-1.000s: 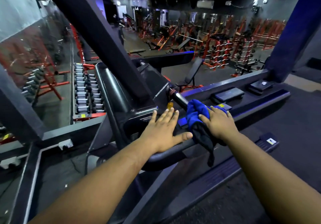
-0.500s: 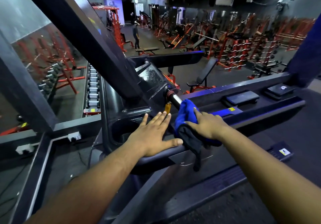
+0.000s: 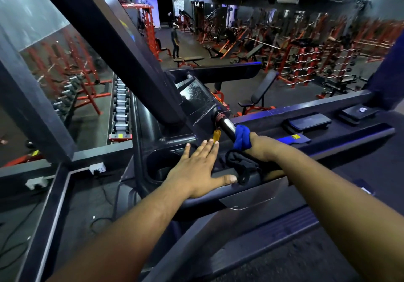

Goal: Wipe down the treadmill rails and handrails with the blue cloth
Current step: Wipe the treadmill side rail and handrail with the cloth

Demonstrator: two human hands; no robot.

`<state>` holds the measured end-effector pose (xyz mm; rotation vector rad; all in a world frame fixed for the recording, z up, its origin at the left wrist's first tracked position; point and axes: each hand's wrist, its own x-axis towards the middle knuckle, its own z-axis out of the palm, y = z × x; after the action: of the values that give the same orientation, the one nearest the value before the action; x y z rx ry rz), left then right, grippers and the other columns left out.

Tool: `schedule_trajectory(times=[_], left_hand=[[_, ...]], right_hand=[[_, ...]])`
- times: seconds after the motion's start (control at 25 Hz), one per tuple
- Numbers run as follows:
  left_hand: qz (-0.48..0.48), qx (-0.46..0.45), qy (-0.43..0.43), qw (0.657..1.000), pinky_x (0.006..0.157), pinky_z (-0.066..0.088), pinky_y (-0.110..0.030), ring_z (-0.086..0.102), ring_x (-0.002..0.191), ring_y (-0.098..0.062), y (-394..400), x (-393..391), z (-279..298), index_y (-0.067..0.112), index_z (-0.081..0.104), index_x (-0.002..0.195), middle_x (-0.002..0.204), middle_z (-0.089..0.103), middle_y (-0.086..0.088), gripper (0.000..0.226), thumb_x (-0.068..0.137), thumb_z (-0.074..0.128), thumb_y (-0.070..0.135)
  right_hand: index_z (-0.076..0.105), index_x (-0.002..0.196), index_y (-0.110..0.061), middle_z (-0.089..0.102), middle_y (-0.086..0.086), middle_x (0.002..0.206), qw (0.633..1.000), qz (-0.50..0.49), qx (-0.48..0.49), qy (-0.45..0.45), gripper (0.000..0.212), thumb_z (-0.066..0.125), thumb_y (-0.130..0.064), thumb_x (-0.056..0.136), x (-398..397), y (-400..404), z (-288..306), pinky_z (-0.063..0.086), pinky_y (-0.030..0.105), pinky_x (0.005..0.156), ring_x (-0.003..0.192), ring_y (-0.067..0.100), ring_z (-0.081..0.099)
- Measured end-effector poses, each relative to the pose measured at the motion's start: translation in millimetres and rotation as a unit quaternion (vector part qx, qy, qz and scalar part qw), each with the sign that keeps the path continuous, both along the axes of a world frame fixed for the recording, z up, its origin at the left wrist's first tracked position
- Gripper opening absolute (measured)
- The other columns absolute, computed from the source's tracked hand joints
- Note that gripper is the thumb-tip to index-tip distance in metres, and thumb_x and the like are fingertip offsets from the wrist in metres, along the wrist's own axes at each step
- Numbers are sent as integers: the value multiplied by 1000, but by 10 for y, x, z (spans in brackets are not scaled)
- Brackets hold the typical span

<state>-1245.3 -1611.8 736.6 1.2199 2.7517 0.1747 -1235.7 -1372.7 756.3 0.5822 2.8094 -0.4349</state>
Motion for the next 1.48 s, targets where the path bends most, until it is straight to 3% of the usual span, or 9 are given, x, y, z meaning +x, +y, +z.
schedule_trajectory(times=[0.16,0.28,0.48,0.6,0.76,0.92,1.2,1.32,1.48], left_hand=[[14,-4,3,1000,122,-11,-51,-23,148,-6,15,12,13,24,-17,156,163,-22,7,112,76,18,94],[24,-7,6,1000,122,-10,-51,-20,149,-6,32,-1,13,23,-15,157,165,-19,6,114,74,18,94],[35,-13,3,999,123,-10,-48,-21,149,-6,34,12,27,24,-16,156,164,-20,6,116,71,14,96],[30,-17,2,999,123,-11,-48,-22,149,-6,57,12,21,25,-16,156,165,-19,5,115,72,15,96],[30,-19,-2,999,123,-11,-48,-21,149,-5,36,27,36,23,-15,157,165,-18,5,114,72,12,95],[36,-17,12,999,123,-10,-49,-19,150,-6,18,37,36,21,-13,157,165,-16,4,115,70,4,95],[37,-16,-10,999,123,-10,-49,-19,149,-6,27,18,59,22,-13,157,165,-17,5,115,71,8,94],[43,-23,1,999,123,-9,-50,-19,150,-7,-4,34,49,20,-12,157,166,-15,4,115,71,4,94],[49,-18,-17,998,122,-11,-49,-22,148,-5,11,19,59,21,-14,157,164,-19,6,115,71,6,95]], right_hand=[[28,139,-2,54,20,133,996,13,69,50,74,66,-35,85,-294,-185,-66,45,42,93,119,38,56],[0,155,-6,30,24,149,985,98,87,111,96,64,-26,86,-410,-183,-169,42,52,101,130,45,42],[-16,155,-30,-1,7,166,979,198,-6,40,100,61,-31,91,-189,266,-145,32,35,114,138,37,40],[-21,153,-32,-4,12,164,982,177,26,53,103,59,-28,89,-310,160,-182,37,42,110,132,43,44],[-9,155,-40,-16,12,164,975,193,66,88,99,60,-21,87,-496,-41,-164,34,54,113,145,45,18],[29,153,-37,-23,-3,163,950,299,54,68,74,63,-20,89,-301,245,-159,11,49,122,151,37,-12],[54,139,-33,-14,-14,164,944,273,169,82,54,62,-30,85,-524,-75,-178,35,67,105,151,29,-16],[69,119,-22,14,-11,164,898,397,181,64,38,62,-40,87,-447,163,-137,41,53,105,152,22,-15],[58,135,-27,11,-3,166,902,407,90,115,51,65,-40,87,-562,291,-129,15,45,121,152,28,-13]])
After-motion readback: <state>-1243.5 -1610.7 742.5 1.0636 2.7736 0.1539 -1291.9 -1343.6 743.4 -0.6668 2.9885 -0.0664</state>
